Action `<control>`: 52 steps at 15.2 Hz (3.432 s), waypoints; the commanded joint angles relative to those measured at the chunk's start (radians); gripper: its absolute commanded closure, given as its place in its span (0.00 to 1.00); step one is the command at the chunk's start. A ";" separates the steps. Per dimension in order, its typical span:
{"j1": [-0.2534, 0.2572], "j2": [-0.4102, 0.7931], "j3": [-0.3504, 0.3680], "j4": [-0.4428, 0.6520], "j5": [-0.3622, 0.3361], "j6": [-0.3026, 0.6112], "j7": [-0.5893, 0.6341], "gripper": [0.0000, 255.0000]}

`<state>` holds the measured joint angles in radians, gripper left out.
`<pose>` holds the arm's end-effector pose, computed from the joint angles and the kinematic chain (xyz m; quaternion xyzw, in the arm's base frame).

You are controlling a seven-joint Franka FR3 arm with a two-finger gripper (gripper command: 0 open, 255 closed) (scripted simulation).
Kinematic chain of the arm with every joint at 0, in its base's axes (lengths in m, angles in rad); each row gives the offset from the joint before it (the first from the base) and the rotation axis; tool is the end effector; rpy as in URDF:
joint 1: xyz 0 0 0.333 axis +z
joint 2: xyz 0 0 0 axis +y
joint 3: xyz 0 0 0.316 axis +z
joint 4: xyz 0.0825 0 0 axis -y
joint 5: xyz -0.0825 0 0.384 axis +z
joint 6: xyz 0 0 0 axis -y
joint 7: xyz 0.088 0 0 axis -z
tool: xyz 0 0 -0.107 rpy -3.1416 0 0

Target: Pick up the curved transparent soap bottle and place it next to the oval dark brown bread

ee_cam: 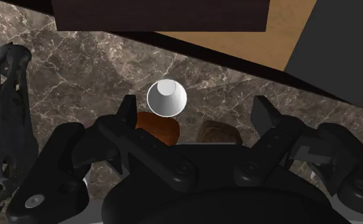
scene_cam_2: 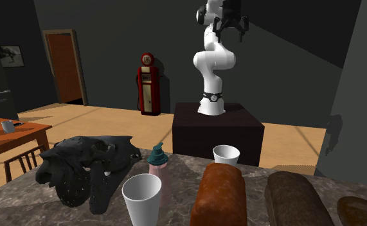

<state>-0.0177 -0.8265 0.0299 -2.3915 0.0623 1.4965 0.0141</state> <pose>0.2875 0.0132 0.5797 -0.9992 0.0049 0.0345 0.0198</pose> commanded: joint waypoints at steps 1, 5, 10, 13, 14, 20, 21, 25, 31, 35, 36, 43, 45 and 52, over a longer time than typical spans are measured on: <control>0.000 0.000 0.000 0.000 0.000 0.000 0.000 0.00; -0.023 0.114 -0.029 -0.012 -0.024 0.111 -0.021 0.00; -0.050 0.277 -0.064 0.002 -0.047 0.241 -0.044 0.00; -0.064 0.382 -0.085 0.026 -0.057 0.312 -0.057 0.00; -0.069 0.418 -0.092 0.036 -0.060 0.334 -0.062 0.00; -0.095 0.640 -0.131 0.124 -0.063 0.447 -0.089 0.00; -0.099 0.678 -0.137 0.143 -0.062 0.463 -0.094 0.00; -0.116 0.831 -0.158 0.229 -0.052 0.514 -0.115 0.00; -0.149 1.062 -0.181 0.394 -0.024 0.558 -0.145 0.00; -0.177 1.219 -0.190 0.528 -0.003 0.565 -0.162 0.00; -0.184 1.258 -0.191 0.565 0.003 0.564 -0.166 0.00; -0.246 1.548 -0.194 0.874 0.034 0.518 -0.179 0.00; -0.266 1.638 -0.194 0.984 0.041 0.491 -0.178 0.00; -0.292 1.770 -0.191 1.109 0.051 0.490 -0.177 0.00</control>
<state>-0.3101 0.9396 -0.1615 -1.2746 0.1123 1.9749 -0.1627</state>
